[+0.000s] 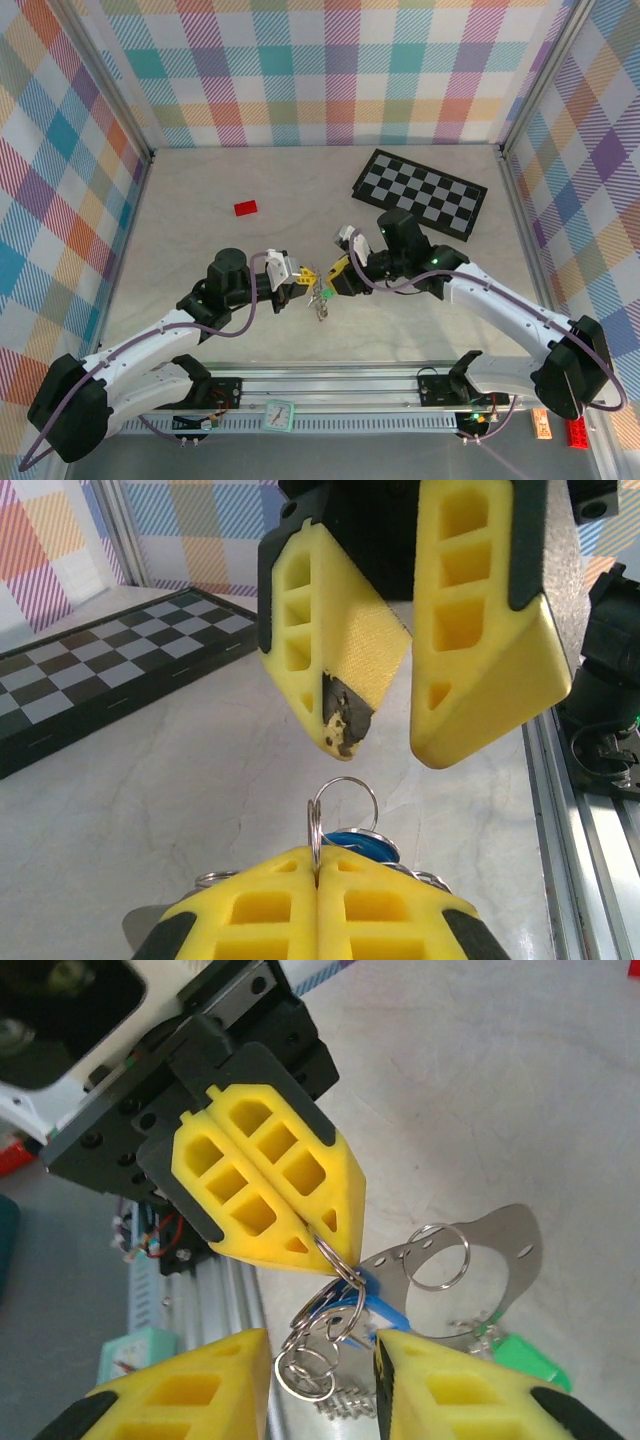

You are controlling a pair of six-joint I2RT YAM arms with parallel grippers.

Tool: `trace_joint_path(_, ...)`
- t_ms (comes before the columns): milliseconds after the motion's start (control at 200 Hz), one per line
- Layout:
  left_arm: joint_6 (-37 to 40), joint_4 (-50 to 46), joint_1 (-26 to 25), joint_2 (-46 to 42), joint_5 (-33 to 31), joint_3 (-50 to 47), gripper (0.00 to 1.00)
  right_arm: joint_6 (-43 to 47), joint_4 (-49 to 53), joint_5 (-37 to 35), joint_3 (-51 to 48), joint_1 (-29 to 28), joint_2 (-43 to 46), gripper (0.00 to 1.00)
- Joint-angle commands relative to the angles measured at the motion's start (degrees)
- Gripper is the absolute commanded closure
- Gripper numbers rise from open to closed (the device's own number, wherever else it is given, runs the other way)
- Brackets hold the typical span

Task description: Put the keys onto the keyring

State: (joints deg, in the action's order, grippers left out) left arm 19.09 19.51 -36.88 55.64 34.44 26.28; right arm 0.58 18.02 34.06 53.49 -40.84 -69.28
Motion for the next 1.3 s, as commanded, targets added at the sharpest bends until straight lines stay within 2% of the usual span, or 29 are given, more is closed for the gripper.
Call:
trace_joint_path(0,-0.44,3.74,-0.34,-0.70,0.13,-0.71,1.00,-10.16,3.47,0.42,3.82,-0.21,-1.32,0.69)
trace_joint_path(490,-0.37,3.56,-0.38,-0.79,-0.07,-0.62,1.00,-13.05,3.07,0.83,4.84,-0.21,-4.47,0.76)
trace_joint_path(760,-0.20,3.94,-0.38,-1.00,-0.33,-0.88,1.00,-12.09,2.98,1.45,5.57,-0.20,-5.74,0.92)
trace_joint_path(1005,-0.45,5.90,-0.38,-1.05,0.27,-1.32,1.00,-11.76,2.21,1.87,4.14,0.33,-7.57,0.99)
trace_joint_path(1185,-0.50,6.75,-0.47,-0.76,0.50,-1.43,1.00,-12.52,0.57,3.97,4.38,0.42,-9.94,1.00)
trace_joint_path(1295,-0.28,6.48,-0.47,-0.61,0.23,-1.32,1.00,-12.62,0.43,4.52,4.96,0.54,-10.31,0.96)
